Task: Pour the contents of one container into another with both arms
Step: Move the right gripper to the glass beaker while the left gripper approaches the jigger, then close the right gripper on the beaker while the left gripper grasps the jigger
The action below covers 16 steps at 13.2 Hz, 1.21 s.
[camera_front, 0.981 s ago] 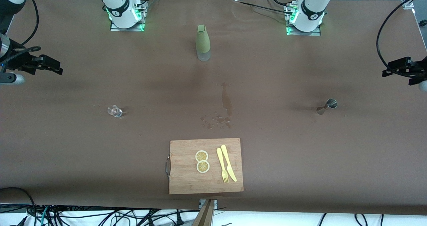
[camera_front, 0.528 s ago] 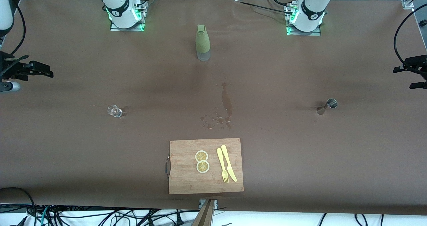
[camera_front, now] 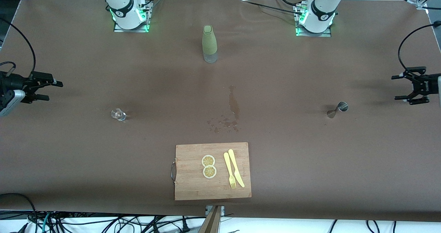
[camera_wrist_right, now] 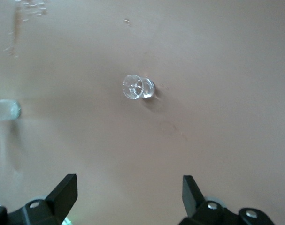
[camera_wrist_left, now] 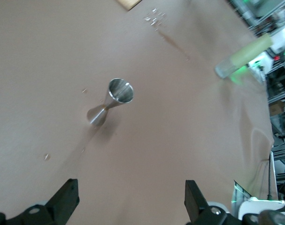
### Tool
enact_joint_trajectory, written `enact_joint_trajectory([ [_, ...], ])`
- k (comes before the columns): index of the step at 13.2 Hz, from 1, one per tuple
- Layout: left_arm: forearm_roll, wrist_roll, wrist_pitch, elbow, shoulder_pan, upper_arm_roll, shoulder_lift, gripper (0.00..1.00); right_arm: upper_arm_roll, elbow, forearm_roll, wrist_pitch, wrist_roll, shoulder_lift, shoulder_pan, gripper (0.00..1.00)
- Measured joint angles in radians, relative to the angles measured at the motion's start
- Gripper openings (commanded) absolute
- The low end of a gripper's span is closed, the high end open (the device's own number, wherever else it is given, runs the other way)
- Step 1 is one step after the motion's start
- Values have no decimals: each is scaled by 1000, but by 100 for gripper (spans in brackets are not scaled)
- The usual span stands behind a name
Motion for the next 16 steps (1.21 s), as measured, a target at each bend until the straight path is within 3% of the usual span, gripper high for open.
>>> enact_joint_trajectory([
  [5, -255, 464, -69, -49, 36, -1, 208, 100, 0, 1, 216, 1, -532, 113, -30, 99],
  [10, -429, 724, -103, -44, 32, -33, 361, 100, 0, 1, 377, 51, -958, 245, -47, 99],
  [16, -561, 876, -108, -34, -11, -72, 457, 100, 3, -35, 665, 119, -1146, 390, -44, 99],
])
